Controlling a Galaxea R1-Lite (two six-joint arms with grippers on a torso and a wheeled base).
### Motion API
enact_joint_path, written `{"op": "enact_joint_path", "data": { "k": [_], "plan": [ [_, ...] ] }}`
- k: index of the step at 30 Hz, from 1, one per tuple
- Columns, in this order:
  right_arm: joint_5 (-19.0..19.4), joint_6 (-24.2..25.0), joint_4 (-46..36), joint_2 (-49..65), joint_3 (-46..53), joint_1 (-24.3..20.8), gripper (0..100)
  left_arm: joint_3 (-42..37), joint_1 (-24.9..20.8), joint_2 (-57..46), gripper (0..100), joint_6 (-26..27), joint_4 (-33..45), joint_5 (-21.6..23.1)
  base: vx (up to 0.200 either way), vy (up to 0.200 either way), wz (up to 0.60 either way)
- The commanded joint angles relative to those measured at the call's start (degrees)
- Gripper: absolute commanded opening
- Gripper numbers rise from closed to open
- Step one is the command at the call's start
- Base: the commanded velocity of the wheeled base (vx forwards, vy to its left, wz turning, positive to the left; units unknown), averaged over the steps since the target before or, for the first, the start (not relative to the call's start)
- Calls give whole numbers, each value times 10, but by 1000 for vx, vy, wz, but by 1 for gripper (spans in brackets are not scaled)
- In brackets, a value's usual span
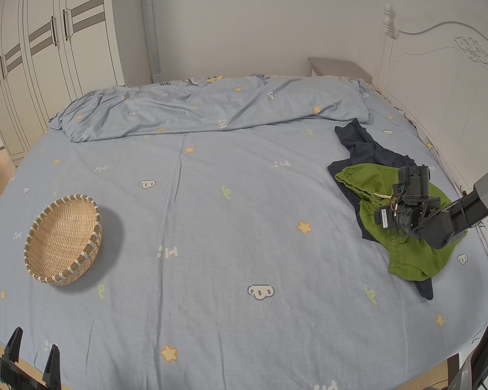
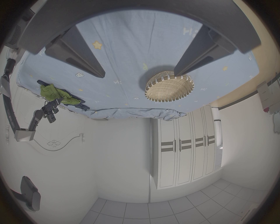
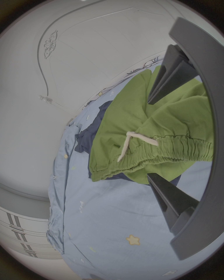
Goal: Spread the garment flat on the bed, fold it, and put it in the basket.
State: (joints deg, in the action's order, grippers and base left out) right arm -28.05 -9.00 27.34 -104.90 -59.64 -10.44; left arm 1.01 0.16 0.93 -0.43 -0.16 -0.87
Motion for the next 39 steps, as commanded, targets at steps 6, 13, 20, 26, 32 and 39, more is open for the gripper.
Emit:
{"op": "enact_joint_path", "data": {
  "k": [6, 13, 20, 26, 32, 39],
  "plan": [
    [-1, -4, 1, -22, -18, 2, 100, -10, 0, -9, 100, 0, 0, 0, 0, 0, 0],
    [-10, -4, 1, -33, -32, 15, 100, -10, -1, -9, 100, 0, 0, 0, 0, 0, 0],
    [-10, -5, 17, -33, -31, 14, 0, -10, -1, -9, 100, 0, 0, -1, 0, 0, 0],
    [-10, -6, 18, -32, -31, 9, 0, -10, 0, -9, 100, 0, 0, -1, 0, 0, 0],
    [-10, -4, 10, -6, -36, -18, 0, -10, 0, -9, 100, 0, 0, 0, 0, 0, 0],
    [-10, 57, -119, 21, -109, -56, 0, -10, 0, -9, 100, 0, 0, 0, 0, 0, 0]
  ]
}}
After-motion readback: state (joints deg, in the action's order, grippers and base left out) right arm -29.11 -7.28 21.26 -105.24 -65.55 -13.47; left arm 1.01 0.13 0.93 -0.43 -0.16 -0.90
